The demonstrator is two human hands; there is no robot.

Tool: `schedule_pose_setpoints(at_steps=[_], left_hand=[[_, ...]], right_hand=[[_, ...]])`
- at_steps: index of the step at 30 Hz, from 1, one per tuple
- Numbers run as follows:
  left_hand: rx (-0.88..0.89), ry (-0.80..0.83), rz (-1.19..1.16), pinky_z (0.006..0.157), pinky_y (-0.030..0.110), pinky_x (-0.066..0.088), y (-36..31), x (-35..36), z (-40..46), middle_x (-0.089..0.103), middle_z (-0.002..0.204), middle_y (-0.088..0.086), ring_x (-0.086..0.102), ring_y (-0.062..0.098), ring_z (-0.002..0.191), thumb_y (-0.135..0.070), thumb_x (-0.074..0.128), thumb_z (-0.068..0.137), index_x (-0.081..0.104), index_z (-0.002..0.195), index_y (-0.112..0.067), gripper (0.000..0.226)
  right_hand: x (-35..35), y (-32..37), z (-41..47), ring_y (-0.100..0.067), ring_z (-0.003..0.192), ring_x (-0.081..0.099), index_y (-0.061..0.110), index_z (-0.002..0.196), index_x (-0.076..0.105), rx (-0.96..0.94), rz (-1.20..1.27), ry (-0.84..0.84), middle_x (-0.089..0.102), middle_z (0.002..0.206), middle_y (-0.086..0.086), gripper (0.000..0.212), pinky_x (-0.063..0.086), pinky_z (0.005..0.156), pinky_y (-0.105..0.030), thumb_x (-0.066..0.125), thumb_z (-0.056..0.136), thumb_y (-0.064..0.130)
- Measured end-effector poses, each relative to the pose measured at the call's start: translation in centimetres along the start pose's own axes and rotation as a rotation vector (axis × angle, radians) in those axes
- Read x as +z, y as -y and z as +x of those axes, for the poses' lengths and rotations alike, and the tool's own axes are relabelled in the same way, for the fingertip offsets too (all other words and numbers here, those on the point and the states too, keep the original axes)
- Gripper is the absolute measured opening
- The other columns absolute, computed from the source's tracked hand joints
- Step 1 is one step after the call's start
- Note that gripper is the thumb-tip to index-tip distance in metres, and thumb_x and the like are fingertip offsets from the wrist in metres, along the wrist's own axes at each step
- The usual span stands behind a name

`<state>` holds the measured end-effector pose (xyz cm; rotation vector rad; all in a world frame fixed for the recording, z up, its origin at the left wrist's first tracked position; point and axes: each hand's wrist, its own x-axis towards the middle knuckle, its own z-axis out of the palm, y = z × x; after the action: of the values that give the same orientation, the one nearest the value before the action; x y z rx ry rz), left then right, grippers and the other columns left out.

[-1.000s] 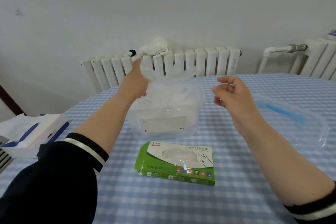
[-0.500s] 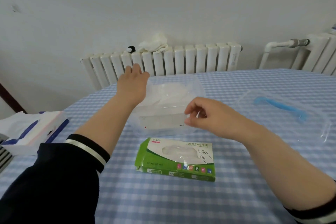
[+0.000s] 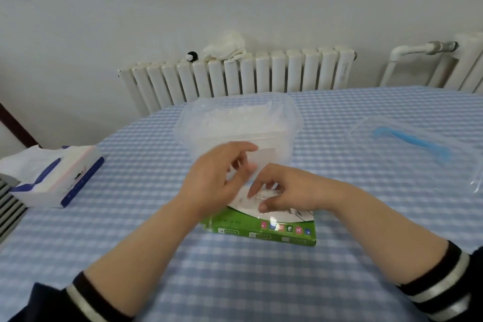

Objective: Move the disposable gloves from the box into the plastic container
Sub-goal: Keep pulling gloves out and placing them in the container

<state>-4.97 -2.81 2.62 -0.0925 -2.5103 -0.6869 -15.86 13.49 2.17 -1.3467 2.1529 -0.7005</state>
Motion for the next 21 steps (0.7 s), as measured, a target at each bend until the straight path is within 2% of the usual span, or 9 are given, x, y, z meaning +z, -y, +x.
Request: schedule_pose_setpoints(at_steps=[2,4,5,11,14,21], left_hand=[[-0.156,0.237,-0.050,0.087,0.007,0.039,0.9,1.2,-1.6,0.053,0.114,-0.026,0.047,-0.010,0.107,-0.069,0.058,0.076,0.040,0.135,-0.038,0.069],[-0.253,0.405,-0.011,0.101,0.019,0.038,1.8,2.1,-2.5,0.045,0.131,-0.023,0.042,-0.003,0.120,-0.068,0.072,0.066,0.031,0.143,-0.036,0.093],[-0.262,0.446,0.024,0.103,0.023,0.037,2.1,2.3,-2.8,0.043,0.134,-0.022,0.041,0.000,0.123,-0.069,0.073,0.065,0.031,0.144,-0.036,0.096],[-0.203,0.427,0.089,0.090,0.019,0.036,1.9,2.7,-3.0,0.049,0.115,-0.024,0.043,-0.001,0.106,-0.066,0.070,0.072,0.049,0.126,-0.039,0.063],[-0.224,0.439,0.067,0.091,0.022,0.039,2.1,2.7,-3.0,0.051,0.114,-0.022,0.045,0.002,0.106,-0.068,0.070,0.071,0.050,0.124,-0.038,0.064],[-0.225,0.450,0.061,0.091,0.028,0.044,2.3,2.9,-2.9,0.055,0.108,-0.020,0.048,0.002,0.101,-0.068,0.068,0.071,0.053,0.116,-0.035,0.058]], right_hand=[[0.3,-0.2,0.2,0.004,0.096,0.050,0.040,0.091,0.060,-0.020,-0.011,-0.050,0.049,0.103,0.020,0.016,0.042,0.081,-0.013,0.073,0.084,0.033],[0.6,-0.6,0.5,0.001,0.094,0.052,0.034,0.087,0.061,-0.046,-0.042,-0.106,0.051,0.100,0.017,0.012,0.044,0.085,-0.020,0.072,0.085,0.032],[0.8,-0.7,0.7,0.000,0.094,0.052,0.033,0.084,0.060,-0.055,-0.055,-0.126,0.053,0.099,0.016,0.011,0.044,0.087,-0.023,0.071,0.085,0.033],[1.2,-0.5,0.8,-0.001,0.092,0.049,0.026,0.081,0.064,-0.152,-0.166,-0.242,0.059,0.091,0.014,0.012,0.041,0.085,-0.027,0.066,0.089,0.035],[1.6,-0.4,0.8,-0.002,0.091,0.052,0.022,0.085,0.070,-0.171,-0.111,-0.303,0.064,0.087,0.014,0.013,0.043,0.083,-0.027,0.065,0.090,0.032],[2.0,-0.3,0.8,-0.006,0.084,0.061,0.023,0.084,0.071,-0.154,0.031,-0.338,0.070,0.086,0.012,0.008,0.048,0.079,-0.036,0.066,0.089,0.028]])
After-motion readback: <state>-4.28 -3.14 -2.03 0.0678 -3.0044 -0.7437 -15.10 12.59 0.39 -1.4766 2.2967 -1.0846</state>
